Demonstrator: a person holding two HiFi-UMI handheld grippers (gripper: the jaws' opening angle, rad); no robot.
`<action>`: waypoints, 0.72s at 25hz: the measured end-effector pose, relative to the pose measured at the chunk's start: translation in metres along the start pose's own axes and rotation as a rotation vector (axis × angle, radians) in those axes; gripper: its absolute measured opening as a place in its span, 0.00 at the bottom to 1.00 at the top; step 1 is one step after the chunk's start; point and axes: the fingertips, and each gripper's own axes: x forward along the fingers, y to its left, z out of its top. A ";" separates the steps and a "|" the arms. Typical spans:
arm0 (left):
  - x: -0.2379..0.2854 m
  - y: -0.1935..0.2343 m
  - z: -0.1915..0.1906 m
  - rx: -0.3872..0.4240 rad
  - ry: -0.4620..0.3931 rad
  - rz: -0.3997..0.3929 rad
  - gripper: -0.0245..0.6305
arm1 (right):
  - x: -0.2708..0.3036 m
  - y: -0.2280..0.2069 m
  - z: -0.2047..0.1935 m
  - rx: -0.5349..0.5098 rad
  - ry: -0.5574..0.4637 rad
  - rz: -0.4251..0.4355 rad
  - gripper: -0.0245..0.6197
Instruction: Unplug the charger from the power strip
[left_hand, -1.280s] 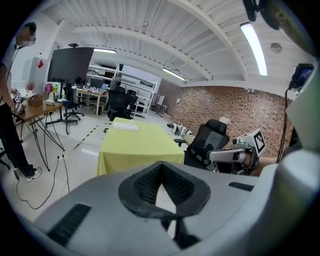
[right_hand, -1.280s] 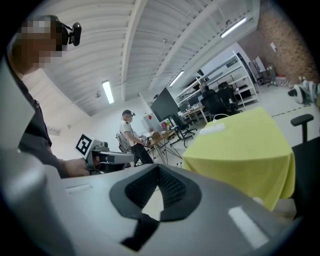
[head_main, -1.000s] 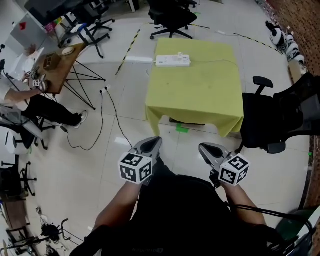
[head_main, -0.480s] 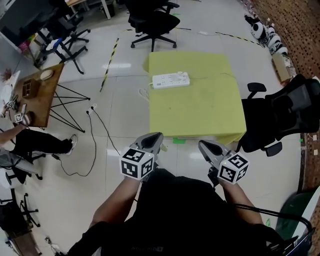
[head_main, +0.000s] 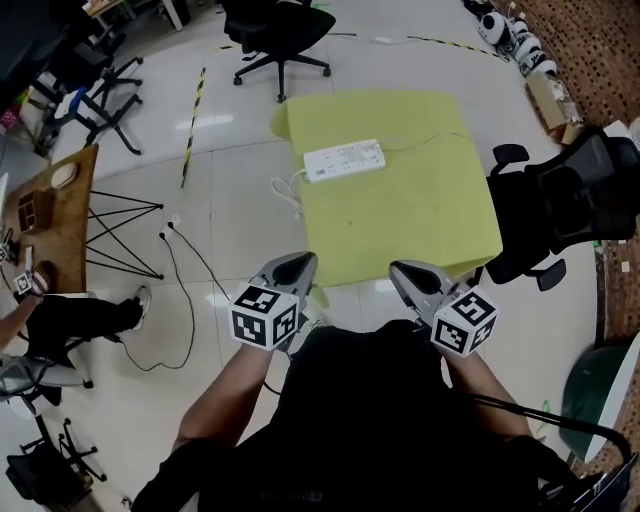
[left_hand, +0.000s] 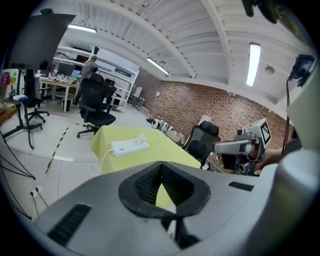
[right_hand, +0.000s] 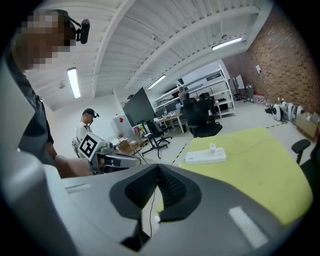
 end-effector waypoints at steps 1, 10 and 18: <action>0.001 0.003 0.002 -0.004 -0.004 0.003 0.04 | 0.002 -0.001 0.000 -0.004 0.005 -0.001 0.04; 0.019 0.004 0.018 -0.013 -0.018 0.077 0.04 | 0.019 -0.048 0.016 -0.015 0.016 0.023 0.04; 0.042 0.025 0.022 -0.066 -0.039 0.213 0.05 | 0.080 -0.136 0.021 -0.061 0.081 -0.023 0.10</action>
